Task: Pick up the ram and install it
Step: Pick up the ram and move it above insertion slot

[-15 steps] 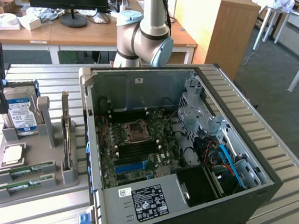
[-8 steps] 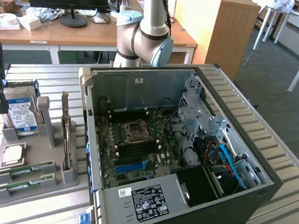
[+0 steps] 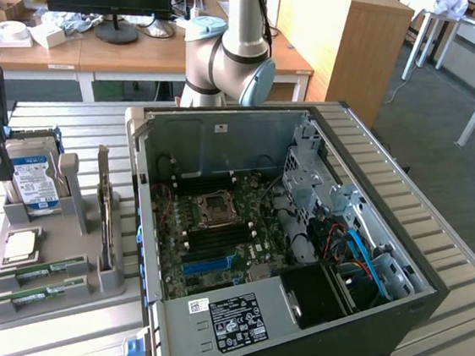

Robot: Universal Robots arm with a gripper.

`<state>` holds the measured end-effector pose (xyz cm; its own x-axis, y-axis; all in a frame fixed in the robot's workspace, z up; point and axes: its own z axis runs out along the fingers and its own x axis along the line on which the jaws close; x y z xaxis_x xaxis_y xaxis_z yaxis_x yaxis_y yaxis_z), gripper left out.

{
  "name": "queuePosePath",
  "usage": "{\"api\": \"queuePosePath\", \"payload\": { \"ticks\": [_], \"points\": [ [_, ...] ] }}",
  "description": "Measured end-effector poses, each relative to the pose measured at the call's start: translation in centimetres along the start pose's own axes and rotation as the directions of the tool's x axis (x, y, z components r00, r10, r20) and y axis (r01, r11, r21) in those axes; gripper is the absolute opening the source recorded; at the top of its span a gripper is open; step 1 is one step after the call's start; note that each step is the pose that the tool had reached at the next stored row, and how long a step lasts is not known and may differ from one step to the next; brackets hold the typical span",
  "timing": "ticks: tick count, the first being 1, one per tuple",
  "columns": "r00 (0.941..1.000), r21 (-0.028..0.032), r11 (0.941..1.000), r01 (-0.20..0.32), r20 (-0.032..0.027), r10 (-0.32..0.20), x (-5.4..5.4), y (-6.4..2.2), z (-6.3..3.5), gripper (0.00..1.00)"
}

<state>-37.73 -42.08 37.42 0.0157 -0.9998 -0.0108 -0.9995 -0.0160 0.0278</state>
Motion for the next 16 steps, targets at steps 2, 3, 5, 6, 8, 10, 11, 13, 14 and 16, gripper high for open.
{"api": "queuePosePath", "payload": {
  "ticks": [2,3,5,6,8,10,11,13,14,16],
  "points": [
    [1.0000,-0.0001,1.0000,0.000,0.0000,0.000,0.00,0.00,0.00,0.23],
    [1.0000,0.0000,1.0000,0.000,0.0000,0.000,0.00,0.00,0.00,0.23],
    [1.0000,0.0000,1.0000,0.000,0.0000,0.000,0.00,0.00,0.00,0.29],
    [1.0000,-0.0001,1.0000,0.000,0.0000,0.000,0.00,0.00,0.00,0.36],
    [1.0000,0.0000,1.0000,0.000,0.0000,0.000,0.00,0.00,0.00,0.36],
    [1.0000,-0.0001,1.0000,0.000,0.0000,0.000,0.00,0.00,0.00,0.36],
    [1.0000,0.0000,1.0000,0.000,0.0000,0.000,0.00,0.00,0.00,0.36],
    [1.0000,0.0002,1.0000,0.000,0.0001,0.000,0.00,-0.01,0.12,0.36],
    [1.0000,0.0000,1.0000,0.000,0.0001,0.000,0.00,-0.01,0.22,0.36],
    [1.0000,0.0000,1.0000,0.000,0.0001,0.000,0.01,-0.02,0.50,0.36]
  ]
}}
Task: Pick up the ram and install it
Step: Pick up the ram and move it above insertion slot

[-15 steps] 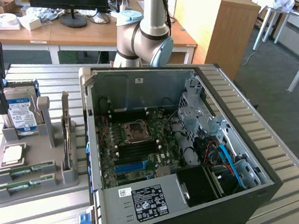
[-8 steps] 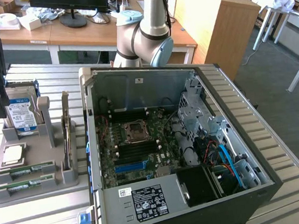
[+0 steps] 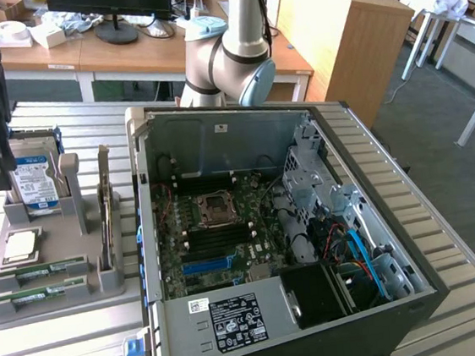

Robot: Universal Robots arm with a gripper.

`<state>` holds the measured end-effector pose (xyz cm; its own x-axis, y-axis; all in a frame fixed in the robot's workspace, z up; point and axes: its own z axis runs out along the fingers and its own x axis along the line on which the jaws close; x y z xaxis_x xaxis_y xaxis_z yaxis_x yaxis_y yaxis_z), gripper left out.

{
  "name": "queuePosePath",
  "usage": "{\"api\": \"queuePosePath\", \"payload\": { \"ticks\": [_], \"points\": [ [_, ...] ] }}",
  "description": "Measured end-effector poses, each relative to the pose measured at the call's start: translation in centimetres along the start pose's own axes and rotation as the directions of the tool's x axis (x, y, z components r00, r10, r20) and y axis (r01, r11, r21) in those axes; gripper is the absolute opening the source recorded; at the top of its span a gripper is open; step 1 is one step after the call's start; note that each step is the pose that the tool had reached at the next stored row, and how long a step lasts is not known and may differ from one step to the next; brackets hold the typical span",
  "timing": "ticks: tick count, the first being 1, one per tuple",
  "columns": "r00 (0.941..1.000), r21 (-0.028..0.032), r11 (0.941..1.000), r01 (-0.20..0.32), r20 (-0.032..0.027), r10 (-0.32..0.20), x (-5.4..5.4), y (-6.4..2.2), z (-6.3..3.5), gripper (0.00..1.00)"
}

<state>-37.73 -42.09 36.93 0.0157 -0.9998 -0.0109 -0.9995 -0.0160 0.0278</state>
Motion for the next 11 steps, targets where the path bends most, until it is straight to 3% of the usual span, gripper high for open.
{"api": "queuePosePath", "payload": {
  "ticks": [11],
  "points": [
    [1.0000,-0.0001,1.0000,0.000,0.0000,0.000,0.0,-0.05,1.72,0.36]
  ]
}}
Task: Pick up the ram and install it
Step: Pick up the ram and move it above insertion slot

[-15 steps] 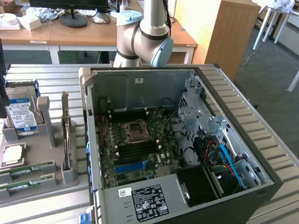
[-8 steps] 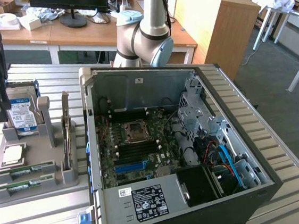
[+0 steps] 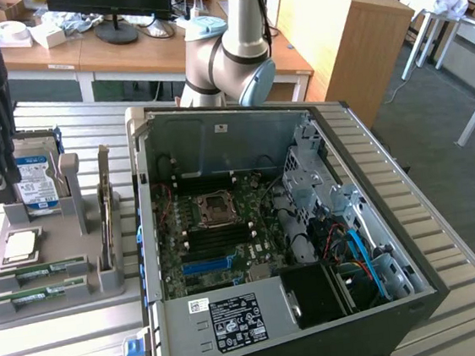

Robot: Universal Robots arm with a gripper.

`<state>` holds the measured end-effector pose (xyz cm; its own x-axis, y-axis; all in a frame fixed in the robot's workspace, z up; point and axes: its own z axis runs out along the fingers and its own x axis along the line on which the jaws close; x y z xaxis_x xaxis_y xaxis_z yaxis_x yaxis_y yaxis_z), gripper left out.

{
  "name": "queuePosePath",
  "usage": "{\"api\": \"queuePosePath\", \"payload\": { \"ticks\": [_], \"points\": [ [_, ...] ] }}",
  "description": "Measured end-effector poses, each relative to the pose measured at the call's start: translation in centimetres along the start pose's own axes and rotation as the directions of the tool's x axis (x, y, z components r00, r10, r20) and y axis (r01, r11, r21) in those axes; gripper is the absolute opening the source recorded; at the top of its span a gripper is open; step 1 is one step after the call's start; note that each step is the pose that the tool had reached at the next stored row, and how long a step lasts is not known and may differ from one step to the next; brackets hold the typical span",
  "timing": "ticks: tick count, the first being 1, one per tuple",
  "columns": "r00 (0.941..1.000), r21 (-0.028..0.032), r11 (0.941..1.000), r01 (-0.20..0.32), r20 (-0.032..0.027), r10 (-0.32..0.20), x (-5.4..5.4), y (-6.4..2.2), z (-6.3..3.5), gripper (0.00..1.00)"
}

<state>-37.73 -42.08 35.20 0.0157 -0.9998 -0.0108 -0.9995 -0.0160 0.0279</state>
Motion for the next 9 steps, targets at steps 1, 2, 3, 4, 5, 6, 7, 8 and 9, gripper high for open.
{"api": "queuePosePath", "payload": {
  "ticks": [1,2,3,4,5,6,7,8,9],
  "points": [
    [1.0000,0.0000,1.0000,0.000,0.0000,0.000,0.0,0.00,0.17,0.36],
    [1.0000,0.0000,1.0000,0.000,0.0000,0.000,0.0,-0.01,0.35,0.36],
    [1.0000,0.0000,1.0000,0.000,0.0000,0.000,0.0,-0.01,0.52,0.36],
    [1.0000,0.0000,1.0000,0.000,-0.0001,0.000,0.0,-0.02,0.68,0.36],
    [1.0000,0.0001,1.0000,0.000,0.0000,0.000,0.0,-0.02,0.84,0.36],
    [1.0000,0.0001,1.0000,0.000,0.0000,0.000,0.0,-0.03,1.00,0.36],
    [1.0000,0.0002,1.0000,0.000,0.0001,0.000,0.0,-0.03,1.17,0.36],
    [1.0000,0.0001,1.0000,0.000,0.0000,0.000,0.0,-0.04,1.32,0.36],
    [1.0000,0.0000,1.0000,0.000,0.0000,0.000,0.0,-0.04,1.47,0.36]
  ]
}}
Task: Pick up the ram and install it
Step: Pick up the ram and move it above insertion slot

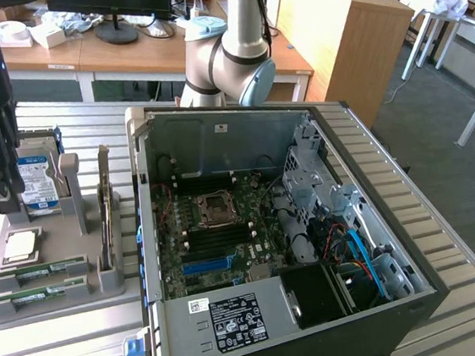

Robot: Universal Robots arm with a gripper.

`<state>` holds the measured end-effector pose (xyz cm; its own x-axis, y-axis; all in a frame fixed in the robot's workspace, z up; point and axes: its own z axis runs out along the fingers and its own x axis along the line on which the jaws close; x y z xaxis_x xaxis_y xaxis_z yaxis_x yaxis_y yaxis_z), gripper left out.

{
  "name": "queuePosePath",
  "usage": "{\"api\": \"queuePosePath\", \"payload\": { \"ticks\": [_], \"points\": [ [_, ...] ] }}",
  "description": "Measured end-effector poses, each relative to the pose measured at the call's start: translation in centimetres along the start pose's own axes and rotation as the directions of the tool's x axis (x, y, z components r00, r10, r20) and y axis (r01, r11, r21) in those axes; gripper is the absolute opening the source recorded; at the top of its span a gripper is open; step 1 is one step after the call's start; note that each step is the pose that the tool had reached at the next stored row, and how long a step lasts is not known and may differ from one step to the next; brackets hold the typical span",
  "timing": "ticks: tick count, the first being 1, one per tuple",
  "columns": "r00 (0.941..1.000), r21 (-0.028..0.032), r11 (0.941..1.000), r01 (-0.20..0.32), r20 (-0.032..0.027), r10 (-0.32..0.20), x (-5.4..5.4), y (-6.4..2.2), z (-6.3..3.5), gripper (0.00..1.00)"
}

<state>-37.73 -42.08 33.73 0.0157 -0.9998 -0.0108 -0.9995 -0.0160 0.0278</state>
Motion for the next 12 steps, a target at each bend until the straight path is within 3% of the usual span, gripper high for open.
{"api": "queuePosePath", "payload": {
  "ticks": [12],
  "points": [
    [1.0000,0.0015,1.0000,0.000,0.0000,0.000,0.0,-0.05,1.56,0.36]
  ]
}}
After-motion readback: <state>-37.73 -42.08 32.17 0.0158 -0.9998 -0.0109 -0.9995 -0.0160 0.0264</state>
